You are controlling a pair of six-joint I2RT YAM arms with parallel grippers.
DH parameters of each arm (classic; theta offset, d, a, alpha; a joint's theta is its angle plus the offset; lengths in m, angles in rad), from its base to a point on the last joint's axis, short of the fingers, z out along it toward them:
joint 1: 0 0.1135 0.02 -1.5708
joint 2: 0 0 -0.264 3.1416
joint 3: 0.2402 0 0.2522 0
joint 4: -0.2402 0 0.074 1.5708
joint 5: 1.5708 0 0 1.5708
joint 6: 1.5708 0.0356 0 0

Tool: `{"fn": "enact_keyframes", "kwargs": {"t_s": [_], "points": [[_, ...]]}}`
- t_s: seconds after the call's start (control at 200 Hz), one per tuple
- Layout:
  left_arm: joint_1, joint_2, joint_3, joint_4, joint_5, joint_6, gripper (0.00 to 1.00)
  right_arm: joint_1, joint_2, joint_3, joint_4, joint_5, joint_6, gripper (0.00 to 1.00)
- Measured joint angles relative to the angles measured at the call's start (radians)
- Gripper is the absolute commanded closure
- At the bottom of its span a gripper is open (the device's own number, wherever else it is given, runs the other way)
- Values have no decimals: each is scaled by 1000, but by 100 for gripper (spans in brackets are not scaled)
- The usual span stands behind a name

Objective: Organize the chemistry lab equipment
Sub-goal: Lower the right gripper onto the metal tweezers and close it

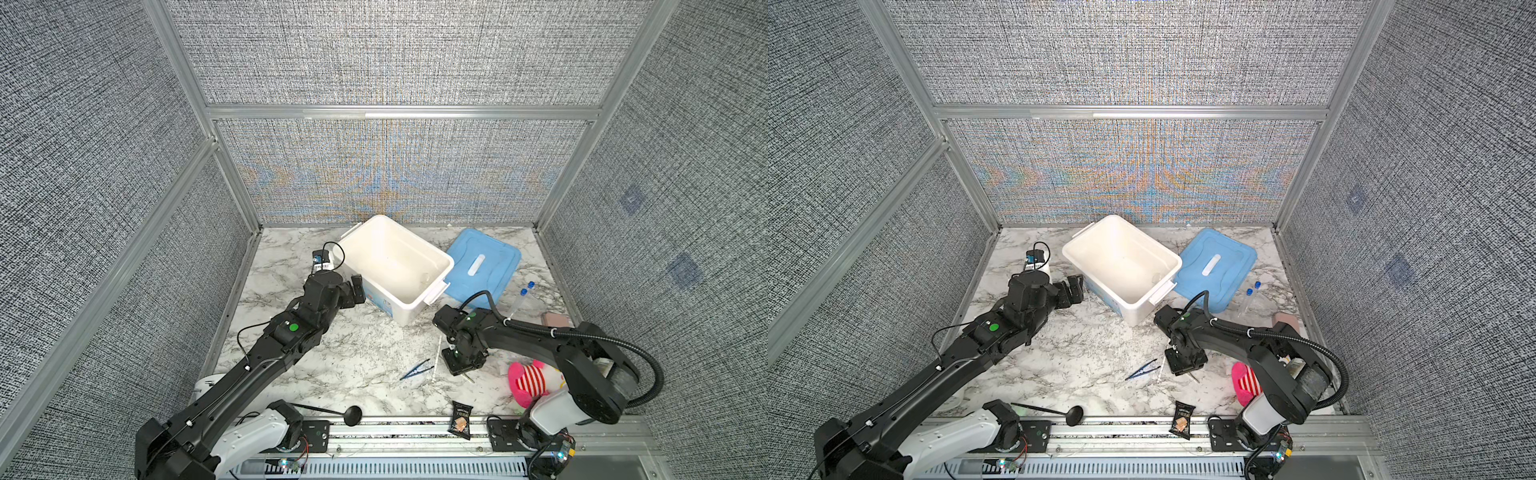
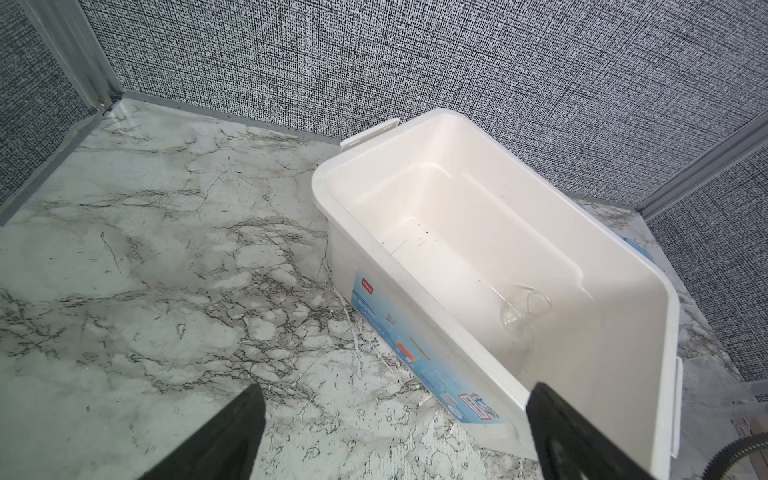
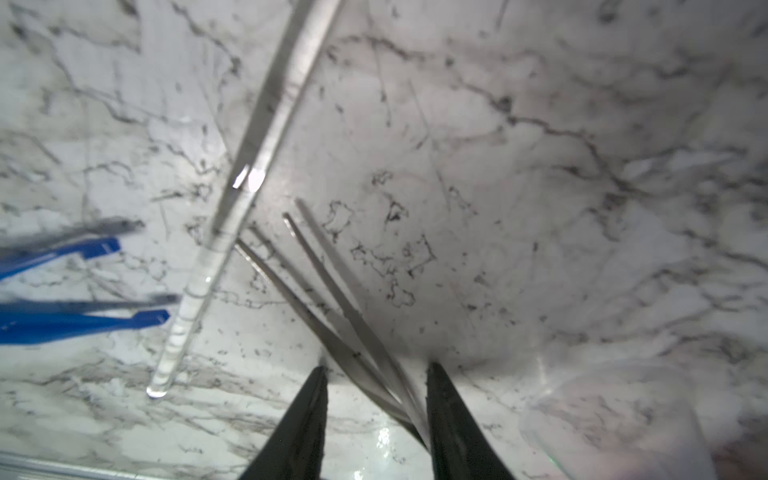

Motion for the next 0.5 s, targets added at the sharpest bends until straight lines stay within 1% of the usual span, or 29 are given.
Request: {"fn": "enact_keyframes", "kwargs": {"t_s": [0.125,0.235,0.32,0.41,0.5], "points": [[0,-14,-42,22,11,-10,1,-3,-1,-10,3,14,-10,77],[0,-16,-47,44,10,-11,1,-12,-3,-17,6,18,-10,82],[0,-11,-42,51,10,-10,1,-15,-11,-24,8,18,-10,84],[0,-5,-39,61,10,-10,1,-17,-30,-36,18,18,-9,90],[0,-1,-56,84,10,-17,1,-25,-43,-47,27,17,-8,93]]}}
